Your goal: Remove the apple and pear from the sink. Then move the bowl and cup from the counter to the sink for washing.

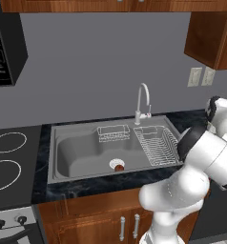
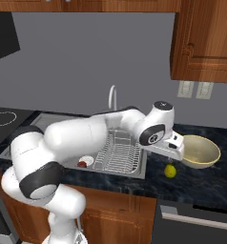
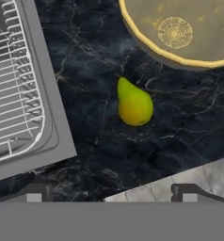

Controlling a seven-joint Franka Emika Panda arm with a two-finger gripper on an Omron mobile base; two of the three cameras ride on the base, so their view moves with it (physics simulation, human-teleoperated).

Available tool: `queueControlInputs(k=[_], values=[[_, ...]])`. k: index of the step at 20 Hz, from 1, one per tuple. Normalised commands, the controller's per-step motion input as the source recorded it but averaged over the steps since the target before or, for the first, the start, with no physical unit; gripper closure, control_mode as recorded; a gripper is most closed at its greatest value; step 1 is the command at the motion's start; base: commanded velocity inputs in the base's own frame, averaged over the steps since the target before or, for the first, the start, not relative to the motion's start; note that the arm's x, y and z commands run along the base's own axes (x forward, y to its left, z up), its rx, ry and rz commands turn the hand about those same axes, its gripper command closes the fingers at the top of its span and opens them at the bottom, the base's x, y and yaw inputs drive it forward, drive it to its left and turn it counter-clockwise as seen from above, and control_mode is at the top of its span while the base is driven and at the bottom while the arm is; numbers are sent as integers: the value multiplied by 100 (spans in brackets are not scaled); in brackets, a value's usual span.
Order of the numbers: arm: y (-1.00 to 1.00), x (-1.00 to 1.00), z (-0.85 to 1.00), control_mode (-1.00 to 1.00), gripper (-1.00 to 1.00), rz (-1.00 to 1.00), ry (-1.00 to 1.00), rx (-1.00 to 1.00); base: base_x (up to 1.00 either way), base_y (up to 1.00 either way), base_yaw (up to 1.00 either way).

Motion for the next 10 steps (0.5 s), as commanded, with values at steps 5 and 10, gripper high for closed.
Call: queueControlInputs(k=[5, 10], values=[[48, -7, 26, -100, -100, 3, 1, -20, 0, 0, 0], [51, -9, 20, -100, -100, 3, 1, -20, 0, 0, 0]])
